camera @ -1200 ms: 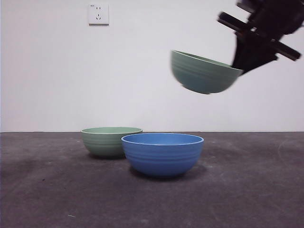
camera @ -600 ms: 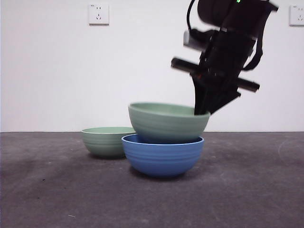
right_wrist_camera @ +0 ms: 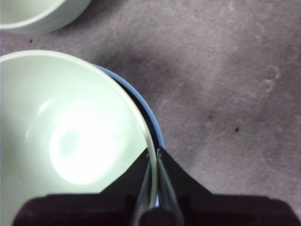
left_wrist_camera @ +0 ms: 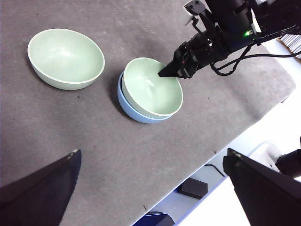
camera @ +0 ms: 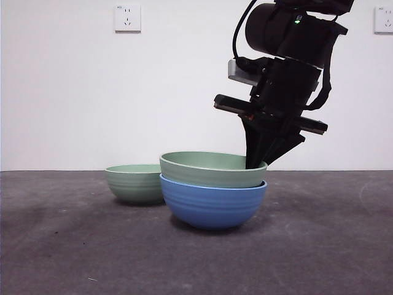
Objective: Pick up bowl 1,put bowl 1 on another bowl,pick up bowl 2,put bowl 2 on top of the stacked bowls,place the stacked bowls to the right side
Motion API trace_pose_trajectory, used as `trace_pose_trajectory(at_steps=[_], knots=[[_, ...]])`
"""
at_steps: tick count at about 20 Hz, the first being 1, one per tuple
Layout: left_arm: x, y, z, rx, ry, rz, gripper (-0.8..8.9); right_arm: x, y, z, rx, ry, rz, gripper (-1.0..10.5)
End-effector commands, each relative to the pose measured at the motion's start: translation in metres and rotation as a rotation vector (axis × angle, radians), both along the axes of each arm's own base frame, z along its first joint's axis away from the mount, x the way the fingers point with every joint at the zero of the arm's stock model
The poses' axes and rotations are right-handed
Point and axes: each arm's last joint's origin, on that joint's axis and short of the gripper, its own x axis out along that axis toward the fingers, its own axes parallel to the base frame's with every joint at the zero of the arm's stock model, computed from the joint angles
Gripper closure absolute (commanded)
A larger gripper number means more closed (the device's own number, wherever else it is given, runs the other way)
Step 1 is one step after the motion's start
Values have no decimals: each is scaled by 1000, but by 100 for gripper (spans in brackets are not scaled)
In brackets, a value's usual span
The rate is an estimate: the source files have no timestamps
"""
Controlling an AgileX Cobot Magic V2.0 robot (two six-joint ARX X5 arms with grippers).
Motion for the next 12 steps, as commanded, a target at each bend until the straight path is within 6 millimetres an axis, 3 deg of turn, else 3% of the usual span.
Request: trace_pose_trajectory(at_steps=[1,5,9,12], knots=[[0,0,1,-4,-10,-8,149,-1,4,-5,-10,9,24,892],[0,0,1,-3,-10,-7,149,-1,6,-5,-4,1,32,680],[2,0,1,-3,-3,-7,149,-2,5,0,5,-9,34,654],[10,0,-1,-3,16,-7,149,-7,3,17,31,-55,35,655]])
